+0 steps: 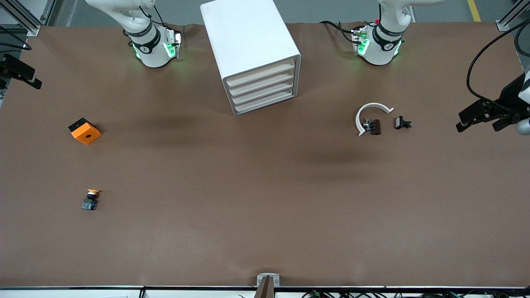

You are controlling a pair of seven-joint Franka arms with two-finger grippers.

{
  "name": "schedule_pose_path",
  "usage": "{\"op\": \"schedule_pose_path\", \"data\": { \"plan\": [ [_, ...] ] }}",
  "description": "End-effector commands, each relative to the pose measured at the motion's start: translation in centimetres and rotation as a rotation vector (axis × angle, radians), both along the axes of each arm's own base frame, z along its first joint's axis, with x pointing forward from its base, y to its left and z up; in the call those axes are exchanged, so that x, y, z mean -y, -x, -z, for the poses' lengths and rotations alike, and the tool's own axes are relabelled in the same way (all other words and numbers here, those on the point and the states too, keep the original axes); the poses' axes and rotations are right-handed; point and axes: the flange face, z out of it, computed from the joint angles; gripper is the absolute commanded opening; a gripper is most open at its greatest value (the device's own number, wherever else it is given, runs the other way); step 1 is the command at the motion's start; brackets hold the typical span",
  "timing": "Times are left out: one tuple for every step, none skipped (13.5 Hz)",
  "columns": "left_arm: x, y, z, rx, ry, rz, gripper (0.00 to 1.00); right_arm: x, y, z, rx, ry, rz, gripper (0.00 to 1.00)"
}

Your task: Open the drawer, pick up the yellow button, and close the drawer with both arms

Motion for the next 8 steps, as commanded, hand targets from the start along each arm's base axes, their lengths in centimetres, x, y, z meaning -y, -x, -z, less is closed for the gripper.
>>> {"op": "schedule_pose_path", "data": {
  "plan": [
    [0.61,0.69,-2.07,-0.013,-0.02,0.011,1.0,-0.26,0.83,-0.85,-0.012,-0.005,0.016,1.0],
    [0.6,0.72,-2.25,-0.011,-0.022,0.012,1.0,-0.37,1.0,-0.85,-0.026,-0.006,0.014,1.0],
    [0.6,0.83,-2.36,-0.014,-0.022,0.017,1.0,-0.53,1.0,-0.84,-0.028,-0.006,0.015,1.0],
    [0.68,0.89,-2.3,-0.02,-0.023,0.024,1.0,-0.54,1.05,-0.8,-0.033,-0.007,0.021,1.0],
    [0.6,0.91,-2.28,-0.022,-0.023,0.022,1.0,-0.56,1.17,-0.85,-0.04,-0.008,0.019,1.0],
    [0.68,0.92,-2.27,-0.023,-0.023,0.024,1.0,-0.56,1.21,-1.31,-0.033,-0.007,0.018,1.0],
    [0.68,0.97,-2.22,-0.028,-0.023,0.024,1.0,-0.52,1.22,-1.39,-0.031,-0.004,0.011,1.0],
    [0.68,0.97,-2.22,-0.028,-0.023,0.024,1.0,-0.45,1.25,-1.37,-0.032,-0.004,0.006,1.0]
  ]
}}
